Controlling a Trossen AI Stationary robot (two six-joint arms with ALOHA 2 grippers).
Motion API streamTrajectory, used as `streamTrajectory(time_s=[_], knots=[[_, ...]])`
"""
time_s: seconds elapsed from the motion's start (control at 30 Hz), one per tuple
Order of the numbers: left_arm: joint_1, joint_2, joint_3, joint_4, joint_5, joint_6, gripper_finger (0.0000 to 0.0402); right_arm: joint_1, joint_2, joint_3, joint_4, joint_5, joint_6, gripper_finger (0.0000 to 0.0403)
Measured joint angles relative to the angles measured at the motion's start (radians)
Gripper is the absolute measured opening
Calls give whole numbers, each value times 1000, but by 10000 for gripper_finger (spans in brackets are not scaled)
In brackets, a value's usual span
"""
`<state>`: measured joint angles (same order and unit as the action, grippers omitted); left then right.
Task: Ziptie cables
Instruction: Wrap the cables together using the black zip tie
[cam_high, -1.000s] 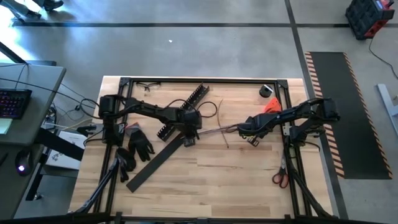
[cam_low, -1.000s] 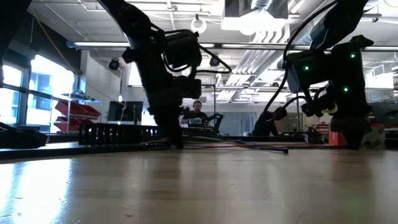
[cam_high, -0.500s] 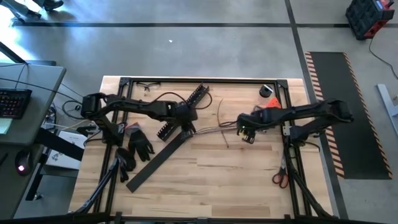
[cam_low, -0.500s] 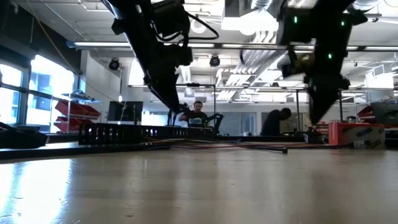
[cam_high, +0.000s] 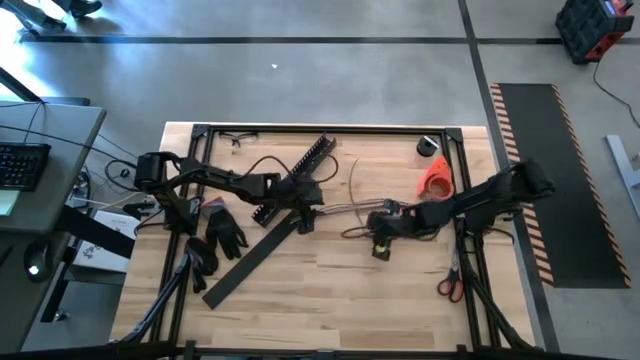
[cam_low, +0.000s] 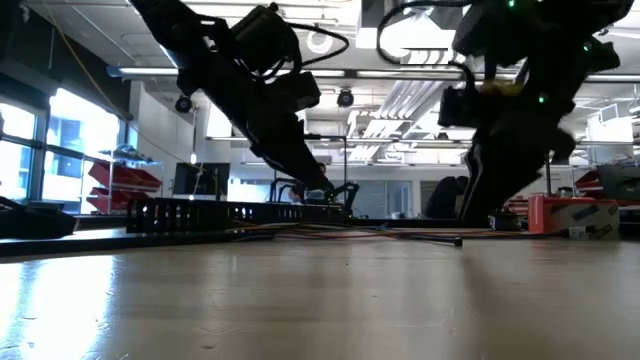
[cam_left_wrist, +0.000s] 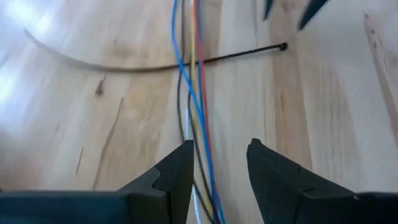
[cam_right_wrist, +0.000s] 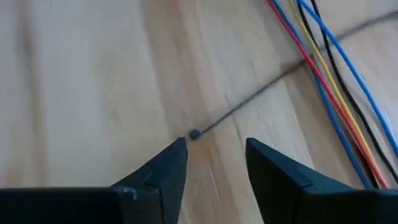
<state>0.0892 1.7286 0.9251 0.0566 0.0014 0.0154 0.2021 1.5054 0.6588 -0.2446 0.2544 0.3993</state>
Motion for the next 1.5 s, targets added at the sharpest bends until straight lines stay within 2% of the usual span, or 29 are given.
streamTrajectory(time_s=[0.13,0.27,0.43,0.5,0.63,0.77,0.93,1.07,1.13,1.23,1.33,1.4,1.5], knots=[[-53,7,-8,22,-61,38,128,39,91,34,10,65,101,134],[-91,10,-11,27,-100,49,128,56,153,68,18,64,135,134],[-113,10,-10,72,-103,49,128,59,192,86,20,75,175,122],[-117,10,-10,92,-103,49,128,59,193,86,8,76,197,99],[-123,10,-10,113,-100,49,128,81,194,101,-7,80,210,19],[-130,48,-9,196,-91,49,128,111,204,199,-195,102,246,4],[-157,168,-10,430,-30,71,128,129,261,384,-538,125,277,0],[-192,258,-10,630,-9,150,128,129,345,492,-617,117,162,0],[-202,286,-8,669,-11,199,128,131,384,522,-613,97,96,0],[-206,305,-1,669,-44,222,128,146,405,518,-611,91,31,0],[-206,306,-1,655,-52,194,128,183,390,470,-601,181,64,0],[-206,303,-1,644,-51,171,128,211,352,427,-582,220,79,5],[-208,303,-1,646,-40,174,128,237,255,314,-462,229,77,27]])
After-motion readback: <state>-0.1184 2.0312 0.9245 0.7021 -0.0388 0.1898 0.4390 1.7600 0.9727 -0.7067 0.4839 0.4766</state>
